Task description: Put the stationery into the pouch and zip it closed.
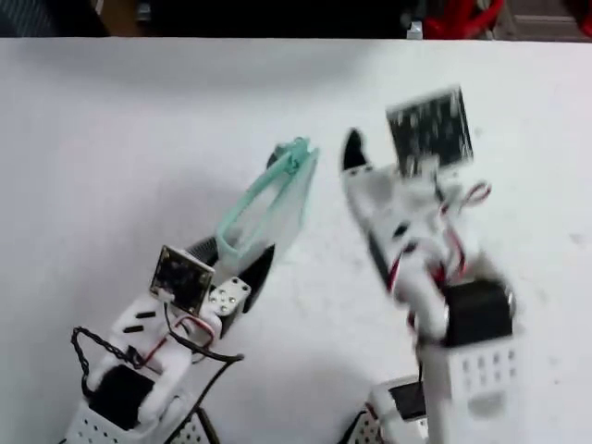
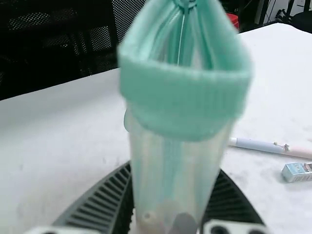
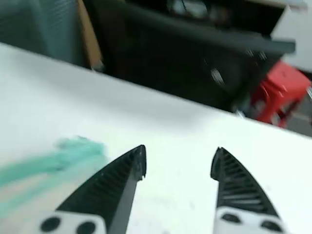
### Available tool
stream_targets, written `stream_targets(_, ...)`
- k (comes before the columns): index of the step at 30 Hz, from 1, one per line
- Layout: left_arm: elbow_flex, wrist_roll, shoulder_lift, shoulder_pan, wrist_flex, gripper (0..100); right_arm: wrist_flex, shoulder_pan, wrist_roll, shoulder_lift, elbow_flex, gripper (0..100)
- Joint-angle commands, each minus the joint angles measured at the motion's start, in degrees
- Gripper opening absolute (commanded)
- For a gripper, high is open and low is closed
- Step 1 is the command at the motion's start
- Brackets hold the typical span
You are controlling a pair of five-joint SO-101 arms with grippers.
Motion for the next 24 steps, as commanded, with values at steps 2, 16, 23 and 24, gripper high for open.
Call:
stream_targets(2,-2.5,-0.1,0.0,-0.4,-1.2,15,7.7,11.6,10.2,11.2,-6.6,20.8)
stream_targets(16,-2.5,0.3,0.0,-5.5,-2.8,15,1.6,15.7,32.9,48.7,6.0,20.8)
stream_targets(23,-2.5,0.3,0.0,-5.3,-2.8,15,-8.1,14.6,32.9,58.2,5.8,20.8)
stream_targets(24,-2.5,0.3,0.0,-5.3,-2.8,15,-8.5,14.5,32.9,58.6,5.8,20.8)
